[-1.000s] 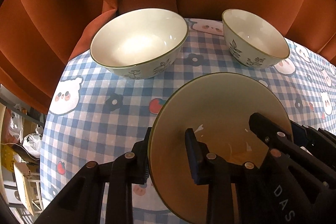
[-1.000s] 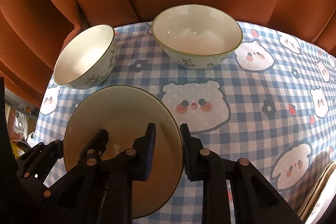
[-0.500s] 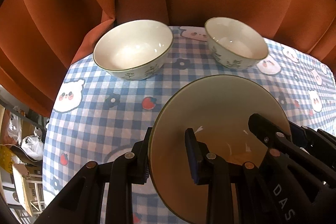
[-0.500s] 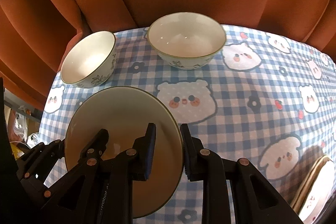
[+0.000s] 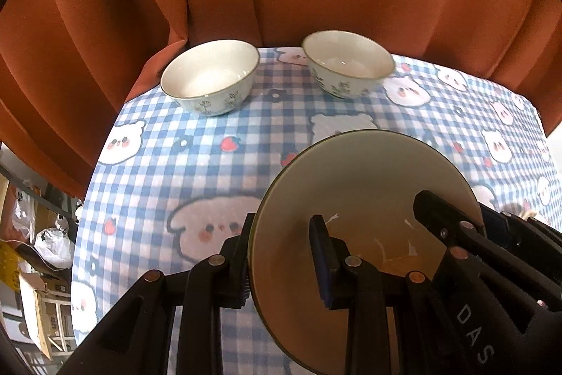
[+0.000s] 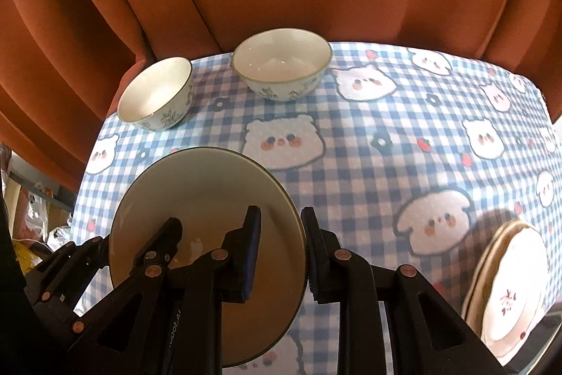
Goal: Organize plates and bowls
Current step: 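Lift the beige glass plate with both grippers and carry it toward the stack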
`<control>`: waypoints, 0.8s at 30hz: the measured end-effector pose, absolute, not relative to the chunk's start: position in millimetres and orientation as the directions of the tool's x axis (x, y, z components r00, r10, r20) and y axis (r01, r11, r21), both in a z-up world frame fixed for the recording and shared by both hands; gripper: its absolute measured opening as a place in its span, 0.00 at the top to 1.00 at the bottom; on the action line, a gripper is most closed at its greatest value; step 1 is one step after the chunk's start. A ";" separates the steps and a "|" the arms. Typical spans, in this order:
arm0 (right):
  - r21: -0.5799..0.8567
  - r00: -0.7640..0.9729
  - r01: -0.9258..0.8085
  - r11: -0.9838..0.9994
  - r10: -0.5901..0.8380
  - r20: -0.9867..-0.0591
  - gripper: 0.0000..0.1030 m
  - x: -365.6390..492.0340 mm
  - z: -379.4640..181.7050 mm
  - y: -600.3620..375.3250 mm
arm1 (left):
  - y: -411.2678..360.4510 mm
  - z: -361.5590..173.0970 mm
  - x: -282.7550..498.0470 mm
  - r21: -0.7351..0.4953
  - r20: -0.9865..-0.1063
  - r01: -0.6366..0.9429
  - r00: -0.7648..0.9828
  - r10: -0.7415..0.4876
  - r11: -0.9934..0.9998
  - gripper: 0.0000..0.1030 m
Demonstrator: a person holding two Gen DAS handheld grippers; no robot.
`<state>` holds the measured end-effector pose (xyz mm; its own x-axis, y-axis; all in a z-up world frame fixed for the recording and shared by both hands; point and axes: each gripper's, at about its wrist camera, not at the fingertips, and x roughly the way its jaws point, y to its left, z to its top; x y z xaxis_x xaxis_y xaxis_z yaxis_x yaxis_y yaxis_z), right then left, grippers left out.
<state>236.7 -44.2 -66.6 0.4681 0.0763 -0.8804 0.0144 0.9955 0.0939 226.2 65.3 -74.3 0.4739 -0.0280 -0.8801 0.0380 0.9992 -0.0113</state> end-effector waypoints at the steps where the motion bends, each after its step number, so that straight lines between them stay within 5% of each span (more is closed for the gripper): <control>1: 0.095 0.469 0.016 0.995 0.076 -0.880 0.74 231.7 -66.1 -46.8 | 62.7 -73.6 222.4 -0.010 -0.880 0.042 0.473 -0.029 0.999 0.73; 24: 0.095 0.386 -0.005 0.995 0.089 -0.918 0.74 166.8 -101.5 -131.4 | -22.4 -112.2 162.5 -0.008 -0.923 0.064 0.383 -0.032 0.998 0.73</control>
